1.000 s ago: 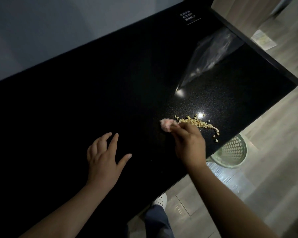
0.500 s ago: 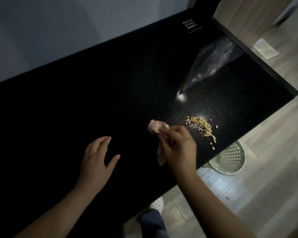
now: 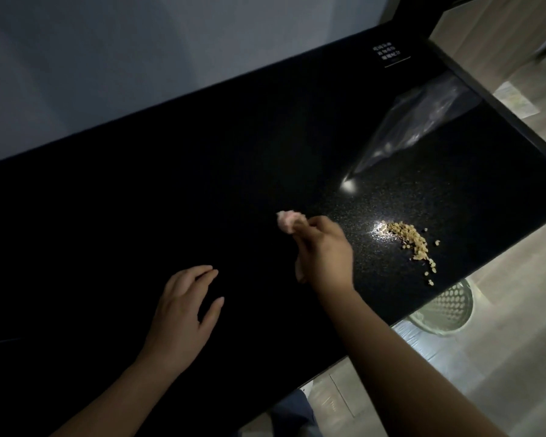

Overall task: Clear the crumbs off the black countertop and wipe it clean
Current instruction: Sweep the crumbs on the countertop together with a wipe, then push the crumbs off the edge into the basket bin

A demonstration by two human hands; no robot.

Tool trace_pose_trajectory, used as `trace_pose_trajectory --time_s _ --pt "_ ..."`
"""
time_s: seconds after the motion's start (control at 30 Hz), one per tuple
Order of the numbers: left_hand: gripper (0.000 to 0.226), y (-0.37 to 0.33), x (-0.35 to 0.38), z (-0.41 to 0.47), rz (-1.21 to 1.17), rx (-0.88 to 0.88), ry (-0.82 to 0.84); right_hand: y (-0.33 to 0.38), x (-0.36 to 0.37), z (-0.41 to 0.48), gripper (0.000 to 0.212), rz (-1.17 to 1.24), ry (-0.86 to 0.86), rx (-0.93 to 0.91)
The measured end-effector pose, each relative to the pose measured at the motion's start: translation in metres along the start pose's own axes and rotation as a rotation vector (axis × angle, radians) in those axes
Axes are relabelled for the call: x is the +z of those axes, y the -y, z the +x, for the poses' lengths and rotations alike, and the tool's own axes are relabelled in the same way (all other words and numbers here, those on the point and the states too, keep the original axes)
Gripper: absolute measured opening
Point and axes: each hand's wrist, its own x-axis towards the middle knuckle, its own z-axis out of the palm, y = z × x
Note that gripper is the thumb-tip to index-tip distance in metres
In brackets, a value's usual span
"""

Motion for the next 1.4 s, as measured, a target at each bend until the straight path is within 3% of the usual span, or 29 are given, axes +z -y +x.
trace_pose_trajectory --time_s 0.27,0.5,0.87,1.0,1.2,1.4 --pt "0.045 -0.029 0.014 0.014 0.009 0.078 0.019 -0.074 -0.064 0.012 0.019 -0.109 -0.051 0.225" --pt "0.043 -0.051 0.021 0.016 0.023 0.090 0.041 -0.052 -0.099 -0.009 0.017 0.113 -0.170 0.232" --pt "0.039 -0.123 0.011 0.004 -0.194 0.097 0.032 -0.031 -0.176 -0.084 0.026 0.319 -0.284 0.357" --pt "0.038 -0.144 0.002 -0.004 -0.260 0.191 0.073 -0.018 -0.202 -0.110 0.031 0.280 -0.367 0.405" --pt "0.039 -0.167 0.008 -0.011 -0.259 0.376 0.212 -0.012 -0.224 -0.158 0.017 0.309 -0.573 0.568" --pt "0.039 -0.186 0.021 -0.022 -0.244 0.489 0.289 -0.012 -0.239 -0.198 0.011 0.342 -0.646 0.706"
